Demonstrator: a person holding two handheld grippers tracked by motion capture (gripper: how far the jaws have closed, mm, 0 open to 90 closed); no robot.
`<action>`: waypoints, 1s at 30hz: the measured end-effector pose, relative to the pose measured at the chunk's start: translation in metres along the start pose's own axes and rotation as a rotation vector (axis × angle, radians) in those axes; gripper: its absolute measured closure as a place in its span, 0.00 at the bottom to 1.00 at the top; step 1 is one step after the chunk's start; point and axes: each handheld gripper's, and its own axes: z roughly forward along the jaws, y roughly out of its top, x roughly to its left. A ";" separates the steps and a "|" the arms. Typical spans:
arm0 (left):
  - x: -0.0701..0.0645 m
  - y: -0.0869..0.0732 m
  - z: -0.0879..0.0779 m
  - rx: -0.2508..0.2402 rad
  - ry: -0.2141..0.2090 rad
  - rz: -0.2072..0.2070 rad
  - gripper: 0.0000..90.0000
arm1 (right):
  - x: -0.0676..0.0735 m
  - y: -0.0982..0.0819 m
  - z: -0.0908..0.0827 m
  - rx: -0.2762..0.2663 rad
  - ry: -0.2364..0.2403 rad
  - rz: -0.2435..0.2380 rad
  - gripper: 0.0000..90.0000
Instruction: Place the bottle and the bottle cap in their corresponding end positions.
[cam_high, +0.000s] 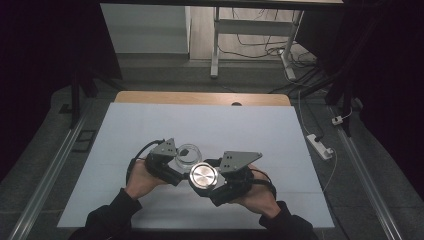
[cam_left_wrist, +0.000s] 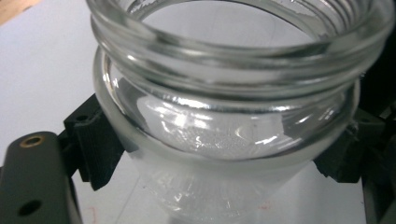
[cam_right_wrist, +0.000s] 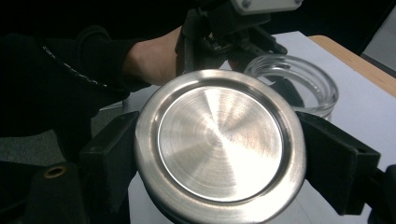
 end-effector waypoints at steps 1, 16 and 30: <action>0.000 0.001 0.000 -0.003 0.000 -0.002 0.17 | 0.000 -0.001 0.000 -0.003 -0.001 0.001 0.20; 0.010 0.009 0.007 -0.011 0.027 -0.004 0.17 | 0.006 -0.010 0.003 0.003 -0.021 0.010 0.20; 0.031 0.017 0.021 -0.031 0.056 -0.014 0.17 | 0.010 -0.031 0.014 0.019 -0.011 0.033 0.20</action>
